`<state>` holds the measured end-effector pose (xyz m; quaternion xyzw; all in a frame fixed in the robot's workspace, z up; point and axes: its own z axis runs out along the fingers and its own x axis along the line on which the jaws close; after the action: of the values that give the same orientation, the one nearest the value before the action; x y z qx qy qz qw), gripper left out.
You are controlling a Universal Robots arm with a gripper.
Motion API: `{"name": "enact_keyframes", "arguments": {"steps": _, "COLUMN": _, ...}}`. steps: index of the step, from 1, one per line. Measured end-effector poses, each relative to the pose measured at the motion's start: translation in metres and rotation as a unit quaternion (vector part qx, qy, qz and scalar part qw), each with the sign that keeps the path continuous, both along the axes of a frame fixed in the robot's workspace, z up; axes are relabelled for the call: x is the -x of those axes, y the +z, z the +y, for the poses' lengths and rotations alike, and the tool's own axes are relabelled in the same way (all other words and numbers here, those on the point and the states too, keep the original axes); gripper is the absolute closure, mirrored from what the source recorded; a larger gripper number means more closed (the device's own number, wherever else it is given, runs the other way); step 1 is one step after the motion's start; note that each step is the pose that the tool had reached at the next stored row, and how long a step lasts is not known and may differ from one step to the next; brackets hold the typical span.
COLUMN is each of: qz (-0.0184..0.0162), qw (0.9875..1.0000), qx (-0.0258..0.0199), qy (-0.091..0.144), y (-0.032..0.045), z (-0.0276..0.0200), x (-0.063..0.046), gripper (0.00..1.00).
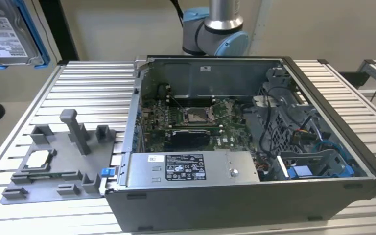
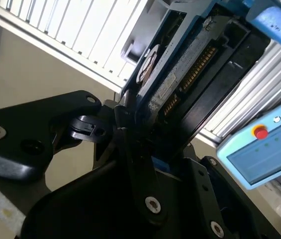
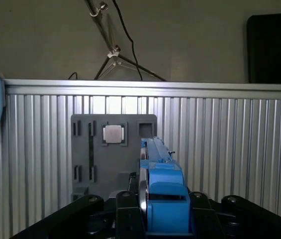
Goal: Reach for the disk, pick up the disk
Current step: 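Pick up the disk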
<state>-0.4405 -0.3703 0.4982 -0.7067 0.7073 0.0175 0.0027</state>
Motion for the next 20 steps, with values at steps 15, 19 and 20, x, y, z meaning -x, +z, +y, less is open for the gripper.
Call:
{"name": "enact_keyframes", "arguments": {"steps": 15, "qz": 0.0002, "qw": 1.0, "qx": 0.0, "qy": 0.0, "y": 0.0013, "z": 0.0, "x": -0.021, "gripper": 1.0}}
{"name": "enact_keyframes", "arguments": {"steps": 19, "qz": 0.0003, "qw": 1.0, "qx": 0.0, "qy": 0.0, "y": 0.0012, "z": 0.0, "x": -0.031, "gripper": 1.0}}
{"name": "enact_keyframes", "arguments": {"steps": 20, "qz": 0.0003, "qw": 1.0, "qx": 0.0, "qy": 0.0, "y": 0.0013, "z": 0.0, "x": -0.033, "gripper": 1.0}}
